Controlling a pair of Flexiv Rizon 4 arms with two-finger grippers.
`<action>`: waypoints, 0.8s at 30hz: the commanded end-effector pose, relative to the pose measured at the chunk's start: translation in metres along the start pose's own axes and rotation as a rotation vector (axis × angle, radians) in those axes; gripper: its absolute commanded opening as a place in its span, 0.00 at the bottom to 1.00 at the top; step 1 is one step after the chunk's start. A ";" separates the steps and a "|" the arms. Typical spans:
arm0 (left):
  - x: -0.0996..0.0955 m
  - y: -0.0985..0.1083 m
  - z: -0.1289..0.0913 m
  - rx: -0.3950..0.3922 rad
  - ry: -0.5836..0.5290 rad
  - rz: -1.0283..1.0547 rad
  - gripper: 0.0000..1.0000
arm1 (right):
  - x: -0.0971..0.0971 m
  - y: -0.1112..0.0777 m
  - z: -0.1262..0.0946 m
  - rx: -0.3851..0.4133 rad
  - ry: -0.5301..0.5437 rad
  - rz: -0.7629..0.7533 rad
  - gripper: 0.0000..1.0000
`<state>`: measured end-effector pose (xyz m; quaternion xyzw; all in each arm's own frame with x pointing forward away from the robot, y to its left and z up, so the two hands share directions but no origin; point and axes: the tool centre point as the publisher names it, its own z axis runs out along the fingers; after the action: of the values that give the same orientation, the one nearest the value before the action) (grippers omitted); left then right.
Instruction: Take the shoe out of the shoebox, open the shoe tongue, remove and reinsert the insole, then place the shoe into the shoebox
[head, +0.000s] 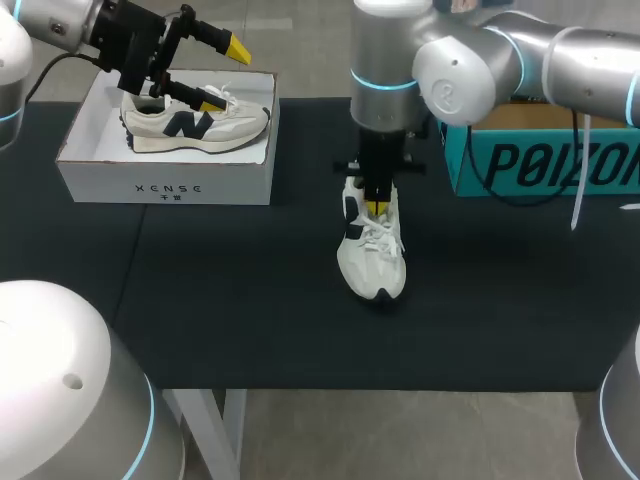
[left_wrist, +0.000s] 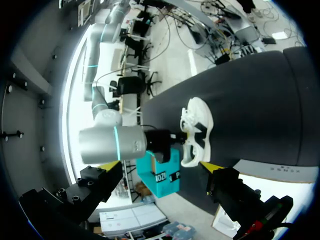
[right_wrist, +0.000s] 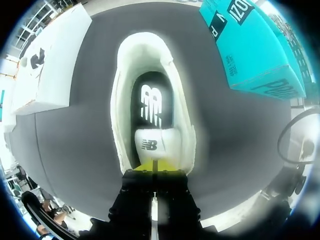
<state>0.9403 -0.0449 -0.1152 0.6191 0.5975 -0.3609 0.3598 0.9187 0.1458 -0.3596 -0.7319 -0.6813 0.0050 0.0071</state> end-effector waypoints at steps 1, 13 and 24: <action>0.000 -0.001 0.000 -0.001 0.003 0.000 1.00 | 0.000 0.002 -0.015 -0.032 -0.005 0.002 0.00; 0.000 -0.001 0.000 -0.001 0.003 0.000 1.00 | 0.002 0.014 0.008 0.029 -0.005 0.016 0.00; 0.000 -0.001 0.000 -0.001 0.003 0.000 1.00 | 0.014 -0.007 -0.058 0.057 0.102 -0.719 0.00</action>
<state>0.9403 -0.0449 -0.1152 0.6191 0.5975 -0.3609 0.3598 0.9281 0.1659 -0.3178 -0.6589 -0.7516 -0.0162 0.0254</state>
